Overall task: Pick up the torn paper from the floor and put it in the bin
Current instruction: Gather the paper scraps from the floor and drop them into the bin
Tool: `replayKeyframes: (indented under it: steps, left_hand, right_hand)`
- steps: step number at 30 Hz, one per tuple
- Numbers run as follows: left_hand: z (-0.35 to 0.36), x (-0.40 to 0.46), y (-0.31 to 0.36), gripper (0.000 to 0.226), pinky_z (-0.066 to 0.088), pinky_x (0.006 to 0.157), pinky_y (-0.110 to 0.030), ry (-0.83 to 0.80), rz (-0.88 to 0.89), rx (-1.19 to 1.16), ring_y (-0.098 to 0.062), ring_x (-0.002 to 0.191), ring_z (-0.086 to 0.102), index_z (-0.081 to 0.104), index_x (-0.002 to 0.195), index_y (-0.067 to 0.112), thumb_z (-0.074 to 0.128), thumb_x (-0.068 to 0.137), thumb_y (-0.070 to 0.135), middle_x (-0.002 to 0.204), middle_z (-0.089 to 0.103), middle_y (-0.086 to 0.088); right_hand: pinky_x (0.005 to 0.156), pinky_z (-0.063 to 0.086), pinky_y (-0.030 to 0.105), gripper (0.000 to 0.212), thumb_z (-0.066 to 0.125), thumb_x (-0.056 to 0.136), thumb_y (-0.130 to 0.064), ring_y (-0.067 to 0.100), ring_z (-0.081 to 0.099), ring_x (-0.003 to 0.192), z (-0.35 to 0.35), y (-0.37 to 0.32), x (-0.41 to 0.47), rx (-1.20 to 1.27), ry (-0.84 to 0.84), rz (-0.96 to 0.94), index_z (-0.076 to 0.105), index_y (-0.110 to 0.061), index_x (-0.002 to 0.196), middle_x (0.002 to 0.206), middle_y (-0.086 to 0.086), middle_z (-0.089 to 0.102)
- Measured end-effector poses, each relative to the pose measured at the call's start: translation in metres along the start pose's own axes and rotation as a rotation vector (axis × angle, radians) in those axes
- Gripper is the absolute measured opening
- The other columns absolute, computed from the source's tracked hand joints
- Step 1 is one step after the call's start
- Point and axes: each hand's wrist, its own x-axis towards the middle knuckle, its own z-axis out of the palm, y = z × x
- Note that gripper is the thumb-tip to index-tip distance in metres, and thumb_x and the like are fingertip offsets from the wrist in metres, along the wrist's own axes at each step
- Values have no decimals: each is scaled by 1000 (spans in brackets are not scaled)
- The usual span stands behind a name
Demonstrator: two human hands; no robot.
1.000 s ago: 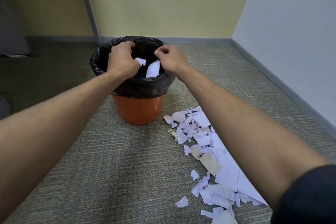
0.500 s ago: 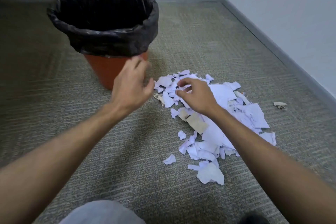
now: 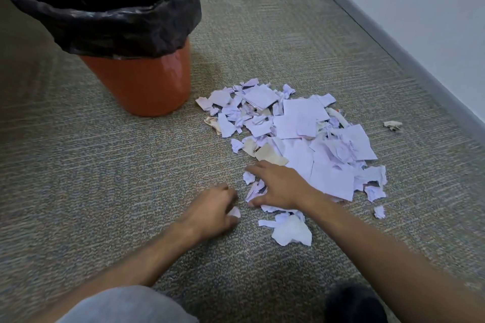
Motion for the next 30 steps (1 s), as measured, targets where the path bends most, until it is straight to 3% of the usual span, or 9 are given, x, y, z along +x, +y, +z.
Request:
replayKeyframes:
  steps: [4,9,13,17,21,27,30]
  left_hand:
    - [16,-2,0,16,42,73,-28,30,43,-45,-17,92,58,65,102,23,59,88,24,99,54,5]
    - [21,1,-2,14,50,73,-33,55,37,-74,-18,83,60,66,84,19,54,84,11,87,60,4]
    - [14,1,-6,21,49,75,-27,112,13,-110,-14,82,60,72,92,19,54,85,10,92,65,4]
    - [4,2,-12,25,46,77,-22,161,-24,-147,-14,88,63,73,100,18,56,86,8,99,69,2]
    - [-16,2,-19,23,49,78,-25,221,-45,-179,-13,88,62,73,100,16,58,86,8,98,69,2]
    - [-76,8,-29,17,55,78,-30,491,-111,-302,-10,80,63,75,99,13,64,87,7,94,71,1]
    - [-120,17,-33,18,59,79,-35,656,-118,-348,-13,79,66,75,100,10,66,86,5,94,71,-1]
  right_hand:
    - [85,49,38,77,71,79,-54,26,57,114,11,0,5,4,-2,-8,39,-30,145,140,-2,42]
    - [82,50,41,54,78,79,-41,28,58,101,15,-2,6,92,22,1,55,-25,125,126,0,45]
    - [83,46,37,48,79,78,-38,25,55,101,17,0,15,159,37,19,59,-23,119,123,1,49]
    - [73,34,29,29,76,83,-29,23,55,98,18,1,22,226,116,31,65,-15,107,110,5,57]
    - [68,36,25,21,81,78,-21,17,55,79,11,-3,23,475,241,93,72,-10,93,90,1,61]
    - [59,49,15,17,82,77,-14,6,68,63,-52,-30,28,937,434,107,71,-4,86,69,-7,71]
    - [71,59,38,19,83,76,-21,22,72,71,-98,-47,39,956,542,55,73,-9,87,79,4,75]
